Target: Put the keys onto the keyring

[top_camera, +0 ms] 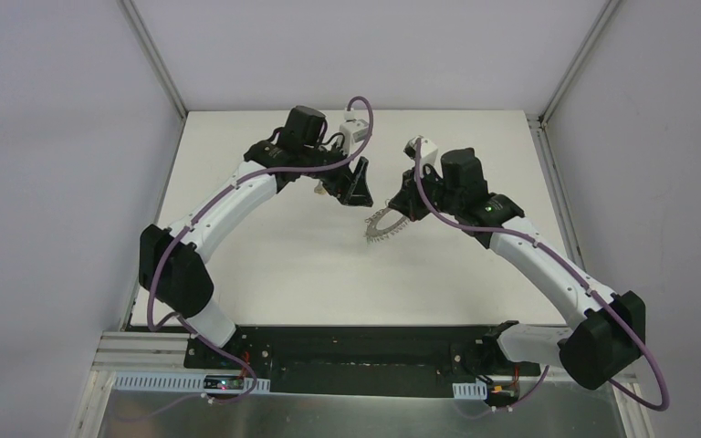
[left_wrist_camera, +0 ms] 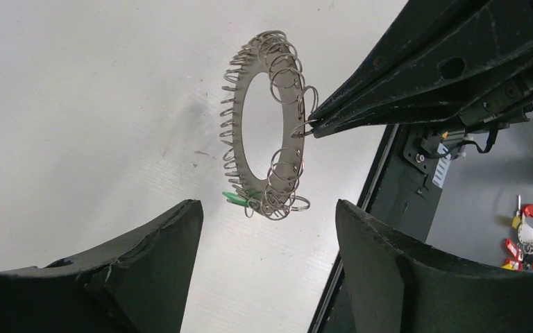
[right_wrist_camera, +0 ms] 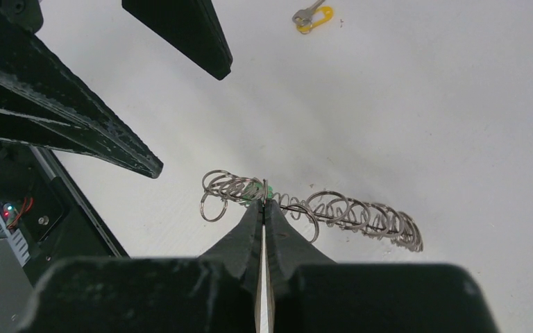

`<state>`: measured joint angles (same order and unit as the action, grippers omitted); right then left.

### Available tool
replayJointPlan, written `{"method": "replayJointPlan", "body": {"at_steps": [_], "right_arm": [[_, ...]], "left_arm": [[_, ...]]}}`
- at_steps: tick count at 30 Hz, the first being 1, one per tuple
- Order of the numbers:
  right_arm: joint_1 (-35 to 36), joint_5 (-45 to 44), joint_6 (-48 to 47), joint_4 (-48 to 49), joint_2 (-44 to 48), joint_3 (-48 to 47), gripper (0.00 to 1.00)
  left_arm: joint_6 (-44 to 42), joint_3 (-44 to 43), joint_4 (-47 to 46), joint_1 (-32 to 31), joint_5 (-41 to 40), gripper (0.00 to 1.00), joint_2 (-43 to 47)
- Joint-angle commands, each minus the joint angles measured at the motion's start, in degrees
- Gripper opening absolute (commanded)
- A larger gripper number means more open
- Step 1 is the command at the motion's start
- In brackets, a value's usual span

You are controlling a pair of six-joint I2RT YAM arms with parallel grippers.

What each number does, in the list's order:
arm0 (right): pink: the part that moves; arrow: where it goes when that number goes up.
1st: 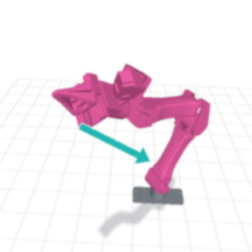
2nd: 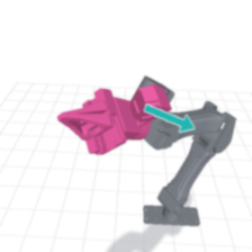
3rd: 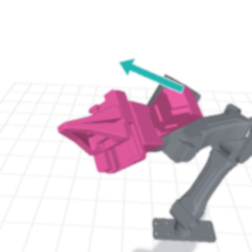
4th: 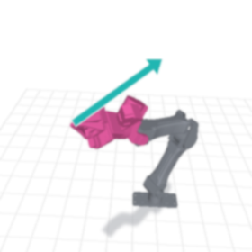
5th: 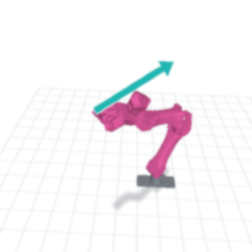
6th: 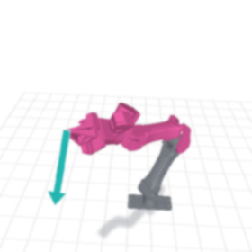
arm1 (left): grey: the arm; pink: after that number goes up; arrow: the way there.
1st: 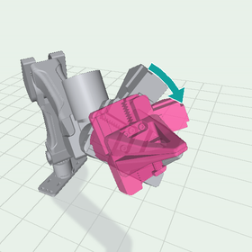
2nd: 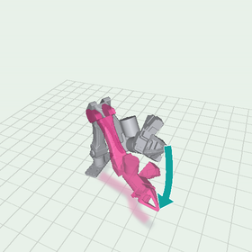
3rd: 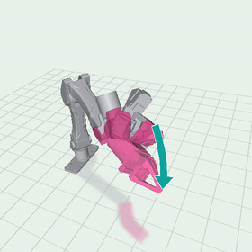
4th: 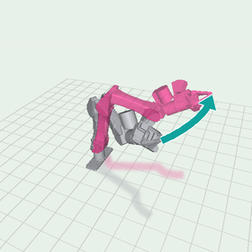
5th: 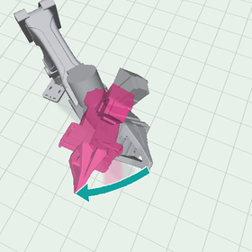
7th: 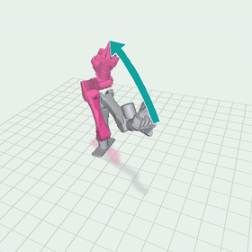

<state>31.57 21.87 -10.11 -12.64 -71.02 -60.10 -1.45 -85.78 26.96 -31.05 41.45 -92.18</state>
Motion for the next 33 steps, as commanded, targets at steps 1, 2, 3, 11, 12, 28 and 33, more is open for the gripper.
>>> {"method": "replayJointPlan", "body": {"at_steps": [1, 2, 3, 11, 12, 28, 33], "right_arm": [[1.0, -5.8, 2.1, 1.8, 1.7, -2.9, 0.00], [1.2, -6.1, 2.2, 1.7, 1.6, -3.0, 0.00], [1.2, -6.6, 2.3, 1.7, 1.5, -3.0, 0.00], [1.6, -7.0, 2.0, 1.6, 1.5, -2.8, 0.00], [1.6, -6.5, 2.0, 1.7, 1.6, -2.6, 0.00], [-0.9, 22.3, -4.0, 4.5, 2.0, 1.3, 0.00], [-2.8, 26.0, -3.0, 6.1, 2.0, 2.2, 0.00]], "left_arm": [[4.4, -2.1, -3.8, -0.1, -1.7, 0.72, -1.1], [4.8, -2.1, -4.2, -0.1, -1.5, 0.72, -1.5], [5.4, -2.1, -4.6, -0.1, -1.2, 0.72, -1.8], [6.6, -1.8, -6.1, -0.3, 2.2, 0.68, -3.7], [6.5, -1.7, -6.3, -0.4, 3.3, 0.66, -3.8], [-15.9, -2.4, 3.9, -2.6, 17.4, 0.42, -1.9], [-20.3, -0.1, 5.6, -2.6, 20.1, 0.36, 0.2]]}}
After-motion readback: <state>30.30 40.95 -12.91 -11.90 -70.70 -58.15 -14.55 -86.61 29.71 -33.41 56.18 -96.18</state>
